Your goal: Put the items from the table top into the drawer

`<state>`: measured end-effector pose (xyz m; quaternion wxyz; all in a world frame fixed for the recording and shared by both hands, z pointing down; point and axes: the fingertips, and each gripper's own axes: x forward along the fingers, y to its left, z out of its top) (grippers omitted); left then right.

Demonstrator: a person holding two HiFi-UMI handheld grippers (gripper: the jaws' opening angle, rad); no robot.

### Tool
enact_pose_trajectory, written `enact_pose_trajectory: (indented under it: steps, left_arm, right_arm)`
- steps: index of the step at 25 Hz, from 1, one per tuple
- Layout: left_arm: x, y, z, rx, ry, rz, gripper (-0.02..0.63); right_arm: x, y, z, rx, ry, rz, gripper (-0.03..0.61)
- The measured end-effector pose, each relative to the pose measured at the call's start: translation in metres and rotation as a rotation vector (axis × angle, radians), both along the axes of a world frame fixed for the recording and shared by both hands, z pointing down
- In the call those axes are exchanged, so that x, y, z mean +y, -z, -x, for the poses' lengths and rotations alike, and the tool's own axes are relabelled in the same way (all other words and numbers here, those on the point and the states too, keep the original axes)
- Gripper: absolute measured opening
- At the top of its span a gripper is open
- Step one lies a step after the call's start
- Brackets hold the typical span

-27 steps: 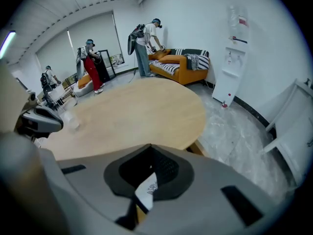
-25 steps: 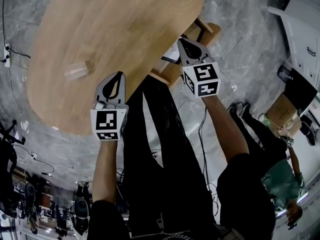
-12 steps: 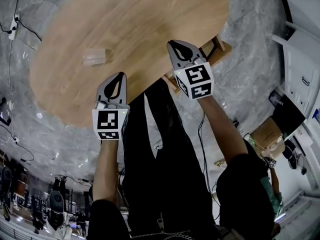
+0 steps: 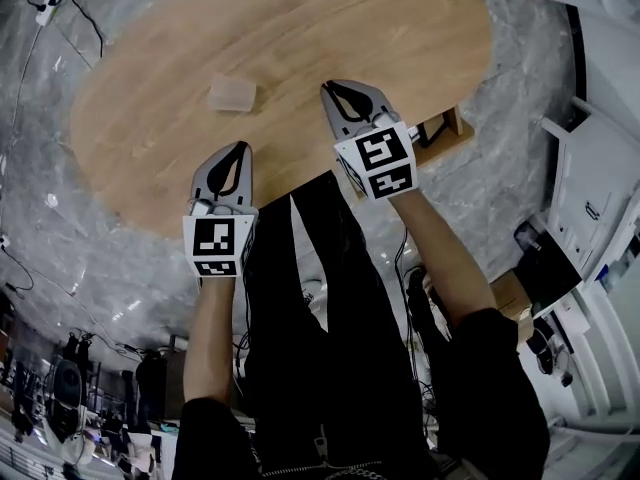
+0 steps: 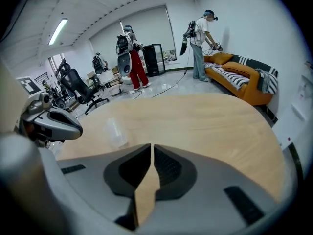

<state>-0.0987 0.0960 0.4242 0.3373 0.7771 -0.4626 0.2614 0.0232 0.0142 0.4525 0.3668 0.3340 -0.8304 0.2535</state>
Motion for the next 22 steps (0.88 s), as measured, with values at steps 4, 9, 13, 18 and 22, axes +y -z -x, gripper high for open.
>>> enact_pose_trajectory:
  steps: [4,9,13,18,22]
  left_arm:
    - [-0.003,-0.008,0.022,0.023,0.004,-0.004,0.023]
    - [-0.012,-0.015,0.04,0.045,0.029,0.022,0.112]
    - [-0.007,-0.017,0.04,0.054,0.045,0.031,0.115]
    - [0.008,-0.017,0.042,0.075,0.064,0.033,0.115]
    - [0.019,-0.019,0.052,0.1,0.102,0.05,0.115]
  right_arm:
    - [0.0,-0.001,0.021,0.002,0.034,0.005,0.014]
    - [0.002,0.006,0.044,0.004,0.089,-0.026,0.02]
    - [0.005,0.012,0.068,-0.022,0.161,-0.034,0.044]
    - [0.012,0.016,0.111,-0.028,0.383,-0.006,0.081]
    - [0.018,0.012,0.142,0.036,0.597,0.018,0.105]
